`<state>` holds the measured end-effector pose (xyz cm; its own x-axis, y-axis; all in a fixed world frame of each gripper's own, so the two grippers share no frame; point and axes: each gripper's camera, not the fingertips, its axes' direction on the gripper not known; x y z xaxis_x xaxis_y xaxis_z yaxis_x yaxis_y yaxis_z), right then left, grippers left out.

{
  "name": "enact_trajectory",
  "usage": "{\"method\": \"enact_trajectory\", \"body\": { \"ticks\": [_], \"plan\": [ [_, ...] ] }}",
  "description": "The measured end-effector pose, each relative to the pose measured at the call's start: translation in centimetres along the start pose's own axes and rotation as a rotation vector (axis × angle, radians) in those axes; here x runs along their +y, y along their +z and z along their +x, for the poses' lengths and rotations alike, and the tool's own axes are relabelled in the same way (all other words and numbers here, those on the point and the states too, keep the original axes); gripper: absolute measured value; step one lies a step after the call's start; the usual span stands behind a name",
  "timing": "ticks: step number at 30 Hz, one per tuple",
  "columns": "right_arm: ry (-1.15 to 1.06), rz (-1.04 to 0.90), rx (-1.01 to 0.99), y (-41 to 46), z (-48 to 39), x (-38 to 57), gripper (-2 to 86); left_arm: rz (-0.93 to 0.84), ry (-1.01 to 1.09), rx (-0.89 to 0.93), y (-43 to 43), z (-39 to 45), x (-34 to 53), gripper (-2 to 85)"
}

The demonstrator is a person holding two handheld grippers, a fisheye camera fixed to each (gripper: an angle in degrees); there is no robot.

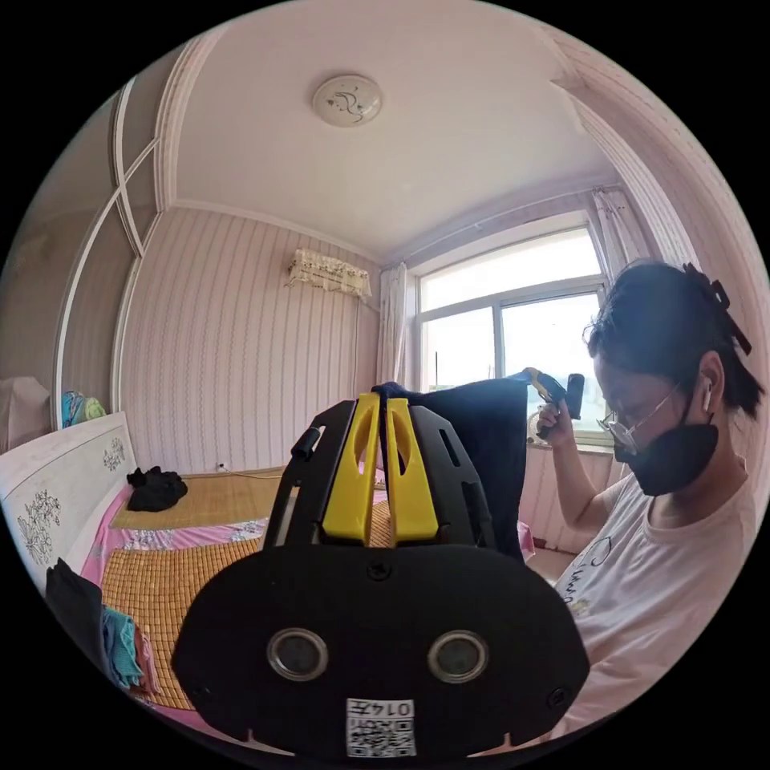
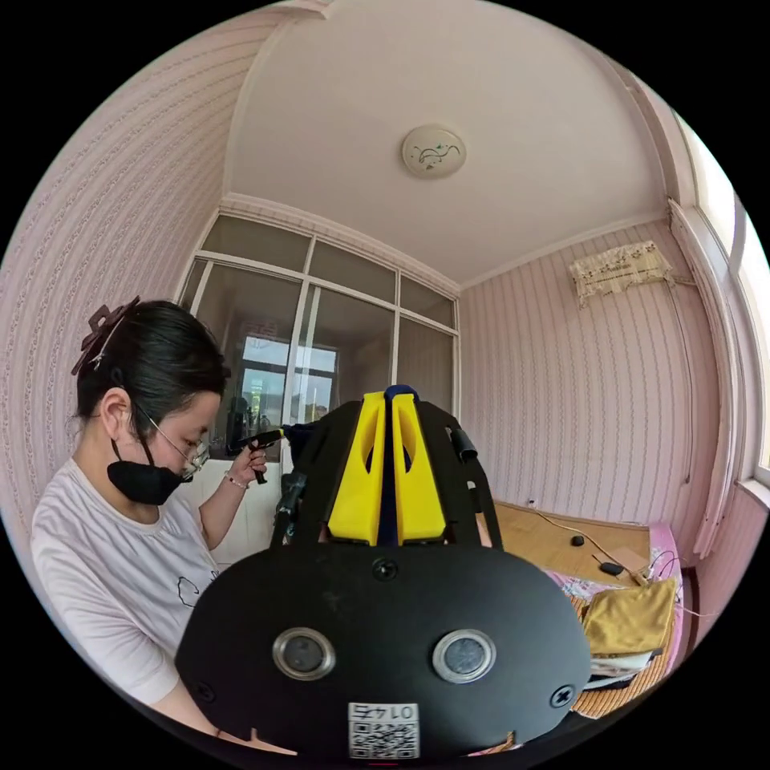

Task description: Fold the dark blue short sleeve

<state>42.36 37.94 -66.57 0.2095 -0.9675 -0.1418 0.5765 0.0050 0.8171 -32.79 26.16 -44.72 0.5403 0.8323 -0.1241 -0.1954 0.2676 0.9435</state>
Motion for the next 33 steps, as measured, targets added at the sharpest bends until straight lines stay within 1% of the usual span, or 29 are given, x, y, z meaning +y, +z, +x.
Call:
{"method": "enact_trajectory", "body": {
  "ticks": [3,4,5,6,7,8,9,11,12,13,14,15,16,17,18,20,21,23,25,27,28,30,31,32,33],
  "plan": [
    [-0.018,-0.065,0.053,2.6,1.4,-3.4,0.5,-0.031,0.003,-0.029,0.5,-2.6,-1.8,-1.0],
    [0.002,-0.135,0.089,4.7,2.8,-3.6,0.5,-0.055,-0.007,-0.036,1.0,-3.3,-1.7,-1.0],
    [0.048,-0.229,0.105,7.4,4.8,-3.1,0.5,-0.116,-0.042,-0.055,2.6,-5.2,-1.3,-1.0],
    [0.077,-0.281,0.113,8.8,6.0,-2.5,0.5,-0.184,-0.087,-0.086,4.6,-7.5,-0.2,-1.0],
    [0.135,-0.396,0.138,12.0,8.5,-0.6,0.5,-0.224,-0.109,-0.104,5.7,-8.7,0.5,-1.0],
    [0.201,-0.510,0.170,15.1,11.1,2.0,0.5,-0.305,-0.158,-0.148,8.2,-11.3,2.2,-1.0],
    [0.232,-0.557,0.188,16.6,12.5,3.6,0.5,-0.394,-0.210,-0.184,11.0,-14.1,4.3,-1.0],
    [0.341,-0.750,0.273,22.4,18.1,10.2,0.6,-0.496,-0.276,-0.207,15.1,-18.3,7.6,-1.0],
    [0.368,-0.782,0.283,23.7,19.4,11.7,0.5,-0.541,-0.321,-0.210,17.6,-20.9,9.4,-1.0],
    [0.446,-0.803,0.284,25.7,22.2,14.1,0.5,-0.571,-0.342,-0.230,18.7,-22.1,10.0,-1.0],
    [0.557,-0.769,0.258,27.0,24.8,15.4,0.5,-0.591,-0.370,-0.261,20.4,-24.1,10.4,-1.0],
    [0.606,-0.728,0.233,27.5,25.9,15.5,0.5,-0.567,-0.366,-0.288,21.5,-25.6,9.6,-1.0],
    [0.672,-0.633,0.204,28.4,27.8,15.0,0.5,-0.541,-0.363,-0.303,21.8,-26.1,8.8,-1.0],
    [0.662,-0.553,0.212,29.3,28.7,13.4,0.5,-0.470,-0.343,-0.314,22.0,-26.8,7.0,-1.0],
    [0.639,-0.518,0.225,29.7,28.9,12.4,0.5,-0.407,-0.300,-0.334,22.0,-27.1,5.1,-1.0],
    [0.516,-0.404,0.222,31.5,28.7,8.5,0.5,-0.366,-0.228,-0.383,22.4,-27.4,3.1,-1.0],
    [0.492,-0.393,0.222,31.9,28.6,7.8,0.5,-0.375,-0.198,-0.398,23.0,-27.8,2.8,-1.0],
    [0.437,-0.413,0.233,34.1,28.5,7.5,0.6,-0.411,-0.184,-0.413,24.1,-28.8,4.0,-1.0],
    [0.416,-0.455,0.243,35.5,28.6,9.5,0.6,-0.474,-0.202,-0.425,25.4,-30.3,7.0,-1.0],
    [0.427,-0.531,0.282,36.7,28.8,12.9,0.6,-0.600,-0.275,-0.424,27.3,-32.8,13.6,-1.0],
    [0.456,-0.580,0.281,37.2,29.0,15.8,0.6,-0.635,-0.299,-0.421,27.7,-33.3,15.6,-1.0],
    [0.504,-0.676,0.292,37.9,29.0,20.9,0.6,-0.777,-0.380,-0.401,29.5,-34.8,24.2,-1.0],
    [0.531,-0.755,0.310,38.3,28.7,24.6,0.6,-0.818,-0.393,-0.399,29.9,-35.0,26.4,-1.0],
    [0.561,-0.829,0.332,38.5,28.3,28.4,0.6,-0.883,-0.422,-0.390,30.6,-35.3,30.5,-1.0],
    [0.580,-0.866,0.341,38.6,28.2,30.4,0.6,-0.939,-0.454,-0.362,31.4,-35.6,34.6,-1.0]
  ]
}}
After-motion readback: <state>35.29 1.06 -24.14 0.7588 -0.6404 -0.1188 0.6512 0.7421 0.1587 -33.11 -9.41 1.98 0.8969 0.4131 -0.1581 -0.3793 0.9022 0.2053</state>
